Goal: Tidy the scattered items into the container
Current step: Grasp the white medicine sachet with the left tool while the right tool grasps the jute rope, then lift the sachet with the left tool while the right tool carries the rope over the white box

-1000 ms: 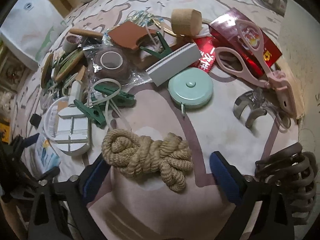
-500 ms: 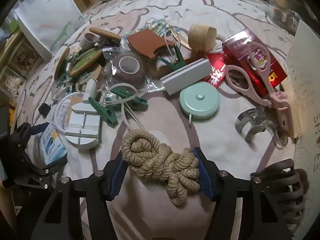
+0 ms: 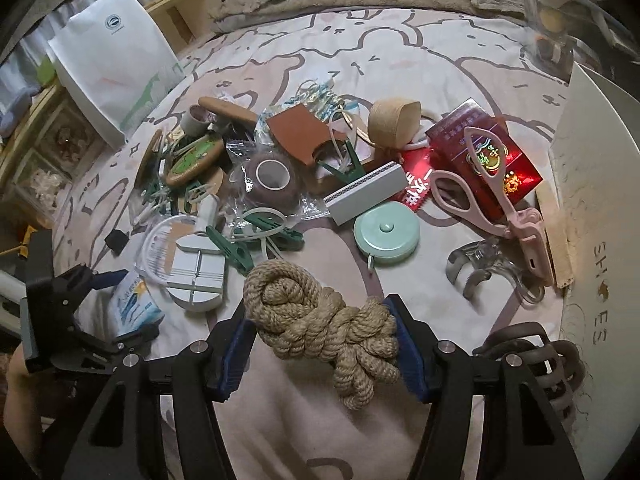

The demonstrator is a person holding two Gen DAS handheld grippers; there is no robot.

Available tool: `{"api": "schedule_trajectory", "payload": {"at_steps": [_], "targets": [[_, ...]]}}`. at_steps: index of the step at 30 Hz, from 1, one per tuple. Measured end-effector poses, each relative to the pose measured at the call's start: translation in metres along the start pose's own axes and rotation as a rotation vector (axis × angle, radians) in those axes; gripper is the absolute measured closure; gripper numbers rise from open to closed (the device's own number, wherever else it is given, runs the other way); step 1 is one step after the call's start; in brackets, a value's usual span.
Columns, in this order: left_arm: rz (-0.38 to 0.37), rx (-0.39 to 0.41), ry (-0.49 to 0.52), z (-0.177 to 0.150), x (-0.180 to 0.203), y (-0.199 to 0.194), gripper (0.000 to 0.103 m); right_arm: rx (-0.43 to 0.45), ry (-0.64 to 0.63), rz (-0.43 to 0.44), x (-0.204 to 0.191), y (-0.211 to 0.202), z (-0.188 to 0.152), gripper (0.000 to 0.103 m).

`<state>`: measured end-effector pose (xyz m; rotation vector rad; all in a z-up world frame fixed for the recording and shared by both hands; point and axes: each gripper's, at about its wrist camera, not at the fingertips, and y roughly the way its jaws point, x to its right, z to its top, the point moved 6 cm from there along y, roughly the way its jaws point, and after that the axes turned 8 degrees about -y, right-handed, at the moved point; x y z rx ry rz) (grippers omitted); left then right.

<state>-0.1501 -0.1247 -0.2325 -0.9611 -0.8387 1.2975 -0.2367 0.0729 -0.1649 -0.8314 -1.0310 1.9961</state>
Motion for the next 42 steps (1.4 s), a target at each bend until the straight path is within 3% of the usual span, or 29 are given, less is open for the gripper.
{"api": "schedule_trajectory", "payload": {"at_steps": [3,9,28,42], "targets": [[-0.011,0.022,-0.014,0.003,0.002,-0.007,0.030,0.003,-0.001,0.000,0.001,-0.002,0.000,0.039],[0.005,0.030,-0.024,0.005,0.001,-0.009,0.034,0.013,-0.009,-0.004,0.001,-0.008,-0.001,0.039],[0.038,0.089,-0.097,0.017,-0.014,-0.031,0.035,0.040,-0.043,-0.017,-0.003,-0.022,-0.001,0.039],[0.038,0.254,-0.110,0.055,0.005,-0.080,0.035,0.122,-0.079,-0.052,-0.013,-0.053,0.005,0.039]]}}
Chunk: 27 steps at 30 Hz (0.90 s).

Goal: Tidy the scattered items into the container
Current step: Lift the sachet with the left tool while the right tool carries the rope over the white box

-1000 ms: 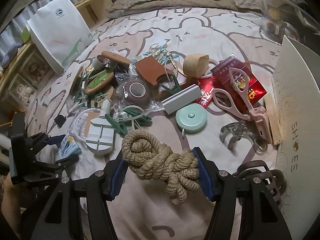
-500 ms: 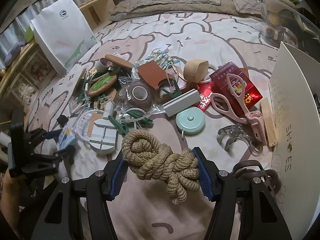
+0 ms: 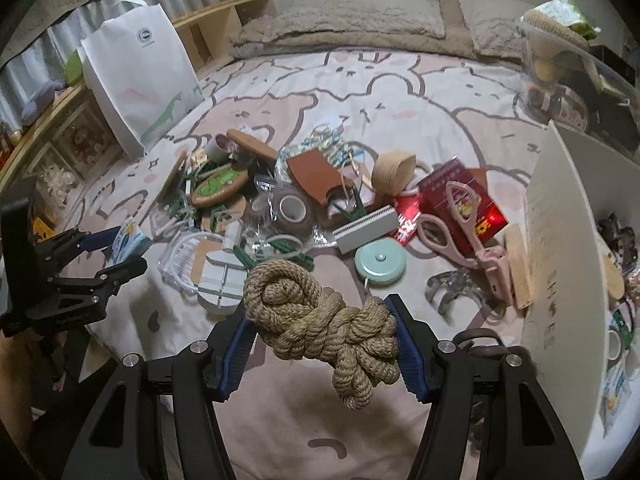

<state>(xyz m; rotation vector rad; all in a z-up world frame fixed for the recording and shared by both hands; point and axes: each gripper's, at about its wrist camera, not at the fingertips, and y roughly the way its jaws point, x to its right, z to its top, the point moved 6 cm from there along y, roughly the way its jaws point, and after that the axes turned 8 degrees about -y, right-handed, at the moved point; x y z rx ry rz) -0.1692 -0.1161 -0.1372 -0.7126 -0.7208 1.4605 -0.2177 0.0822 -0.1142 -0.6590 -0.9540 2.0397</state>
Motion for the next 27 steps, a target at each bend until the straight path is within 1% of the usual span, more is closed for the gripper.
{"api": "schedule_trajectory", "payload": {"at_steps": [6,10,18,27], "targets": [[-0.019,0.061,0.013,0.018,0.023,-0.015,0.035,0.046,0.004,-0.009,0.002,-0.018,0.006,0.039],[-0.028,0.093,0.028,0.027,0.038,-0.024,0.035,0.081,0.029,0.011,0.009,-0.031,0.010,0.039],[-0.043,0.135,0.034,0.041,0.061,-0.034,0.035,0.139,0.064,-0.006,0.025,-0.053,0.013,0.039],[-0.062,0.162,0.032,0.057,0.083,-0.039,0.035,0.185,0.101,-0.060,0.052,-0.071,0.012,0.039]]}}
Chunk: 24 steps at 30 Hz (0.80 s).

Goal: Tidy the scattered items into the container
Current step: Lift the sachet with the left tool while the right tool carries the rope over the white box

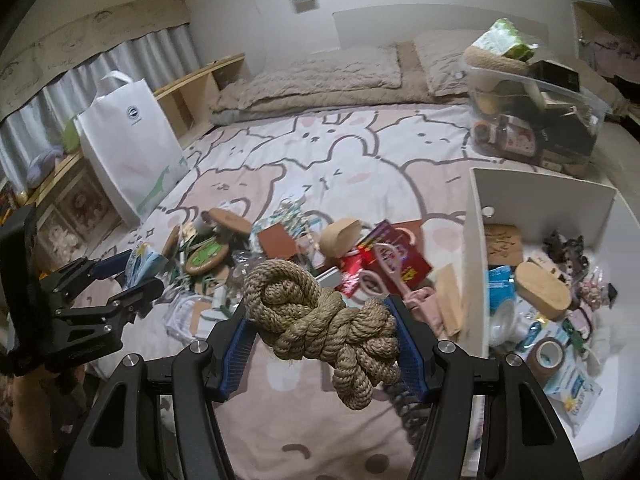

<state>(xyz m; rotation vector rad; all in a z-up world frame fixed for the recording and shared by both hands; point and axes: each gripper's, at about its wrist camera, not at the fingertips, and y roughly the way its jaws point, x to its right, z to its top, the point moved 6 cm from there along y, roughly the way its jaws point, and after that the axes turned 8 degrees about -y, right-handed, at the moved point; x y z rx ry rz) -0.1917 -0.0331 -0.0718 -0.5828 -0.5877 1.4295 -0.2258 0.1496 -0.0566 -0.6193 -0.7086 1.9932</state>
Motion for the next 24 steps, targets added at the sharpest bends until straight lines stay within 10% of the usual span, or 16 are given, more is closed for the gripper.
{"api": "schedule_trajectory", "payload": {"at_steps": [24], "targets": [[-0.151,0.017,0.065,0.025,0.112,0.015,0.035,0.050,0.114,-0.165,0.109,-0.059,-0.022,0.039]]}}
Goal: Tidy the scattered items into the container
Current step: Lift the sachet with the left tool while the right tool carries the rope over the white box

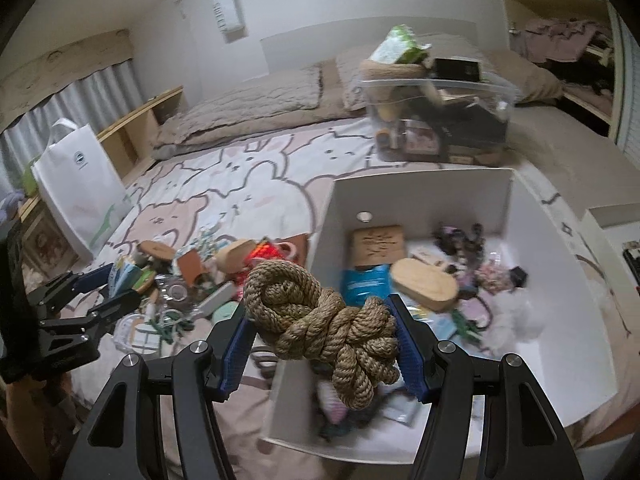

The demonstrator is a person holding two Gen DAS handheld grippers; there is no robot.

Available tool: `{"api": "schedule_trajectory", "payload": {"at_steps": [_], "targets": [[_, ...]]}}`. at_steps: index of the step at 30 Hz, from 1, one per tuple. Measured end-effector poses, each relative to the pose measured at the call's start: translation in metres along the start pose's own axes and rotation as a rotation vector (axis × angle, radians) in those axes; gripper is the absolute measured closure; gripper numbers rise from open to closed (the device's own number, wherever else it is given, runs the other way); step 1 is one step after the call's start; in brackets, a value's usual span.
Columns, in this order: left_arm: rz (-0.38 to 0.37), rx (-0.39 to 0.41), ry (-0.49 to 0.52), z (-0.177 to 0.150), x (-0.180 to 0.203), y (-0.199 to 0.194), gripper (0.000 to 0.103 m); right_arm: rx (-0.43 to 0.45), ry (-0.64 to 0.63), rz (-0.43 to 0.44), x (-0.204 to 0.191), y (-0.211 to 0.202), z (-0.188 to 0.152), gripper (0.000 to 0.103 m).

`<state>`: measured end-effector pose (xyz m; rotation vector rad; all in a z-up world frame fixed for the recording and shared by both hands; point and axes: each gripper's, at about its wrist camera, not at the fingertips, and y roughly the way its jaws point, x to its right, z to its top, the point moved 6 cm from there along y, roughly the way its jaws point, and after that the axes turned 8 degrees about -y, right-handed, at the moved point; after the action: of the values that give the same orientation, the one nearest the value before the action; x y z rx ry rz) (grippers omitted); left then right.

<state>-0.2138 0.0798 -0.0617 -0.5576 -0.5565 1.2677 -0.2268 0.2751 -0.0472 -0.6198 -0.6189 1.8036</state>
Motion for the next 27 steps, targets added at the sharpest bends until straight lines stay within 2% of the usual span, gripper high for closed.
{"api": "schedule_trajectory", "payload": {"at_steps": [10,15,21,25,27], "targets": [[-0.076,0.073,0.041,0.025,0.053,-0.004,0.035,0.028,0.106,-0.040,0.061,-0.012,-0.006,0.039],[-0.115,0.080,0.093,0.033,0.086,0.000,0.035,0.024,0.137,-0.062,0.083,-0.011,-0.010,0.039],[-0.174,0.081,0.108,0.040,0.116,0.013,0.035,0.010,0.171,-0.084,0.103,-0.009,-0.014,0.039],[-0.227,0.063,0.112,0.039,0.134,0.022,0.035,-0.009,0.190,-0.094,0.112,-0.007,-0.012,0.039],[-0.232,0.056,0.146,0.037,0.145,0.025,0.035,-0.020,0.209,-0.092,0.116,-0.006,-0.009,0.039]]}}
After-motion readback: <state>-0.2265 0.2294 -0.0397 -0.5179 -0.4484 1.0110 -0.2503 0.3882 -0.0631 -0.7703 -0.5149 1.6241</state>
